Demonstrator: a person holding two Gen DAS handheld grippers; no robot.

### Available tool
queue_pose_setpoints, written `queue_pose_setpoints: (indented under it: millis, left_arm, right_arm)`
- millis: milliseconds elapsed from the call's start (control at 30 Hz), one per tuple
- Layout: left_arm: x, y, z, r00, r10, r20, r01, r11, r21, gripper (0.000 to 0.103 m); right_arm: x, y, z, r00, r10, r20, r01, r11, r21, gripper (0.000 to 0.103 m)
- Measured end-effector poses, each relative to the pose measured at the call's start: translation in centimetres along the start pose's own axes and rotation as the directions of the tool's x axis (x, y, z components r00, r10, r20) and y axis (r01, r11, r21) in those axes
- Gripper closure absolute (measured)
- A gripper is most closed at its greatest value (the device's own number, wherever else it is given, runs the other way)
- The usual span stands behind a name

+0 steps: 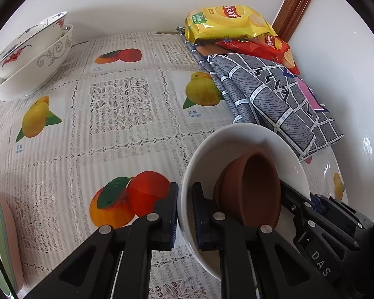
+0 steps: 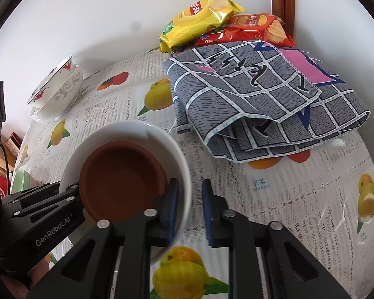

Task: Organize plates and bowls
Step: 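Grasp the white bowl rim with both grippers, then lift the white bowl with both grippers and carry it to the plate stack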

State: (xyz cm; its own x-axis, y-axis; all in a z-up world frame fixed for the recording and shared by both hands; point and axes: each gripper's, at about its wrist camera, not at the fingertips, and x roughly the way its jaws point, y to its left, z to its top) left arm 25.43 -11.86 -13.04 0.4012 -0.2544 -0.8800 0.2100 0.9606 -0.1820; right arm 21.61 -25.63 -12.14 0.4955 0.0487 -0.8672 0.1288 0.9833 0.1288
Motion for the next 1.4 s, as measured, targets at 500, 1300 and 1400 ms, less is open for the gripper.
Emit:
queue_pose_setpoints:
  millis: [500,1300,1400]
  left_arm:
    - [-2.7,1.1,-1.7,0.999,-0.025,0.028,0.026,0.999,-0.033,0.092]
    - [-11.1,5.1,-4.1,0.991,-0.011,0.136,0.020,0.998,-0.060,0.092]
    - [-11.6,5.7,-4.4,0.990,-0.011,0.142,0.020,0.998,-0.066,0.092]
  right_arm:
    - [-2.4,1.3,-1.2,1.000,0.005,0.016,-0.005,1.000,0.029,0.093]
    - [-9.1,7.5,-2.9,0.995,0.036,0.089,-0.035,0.999,-0.009,0.093]
    - [-9.5,8.2,-3.0,0.995,0.039,0.093,-0.037,0.999,-0.018,0.093]
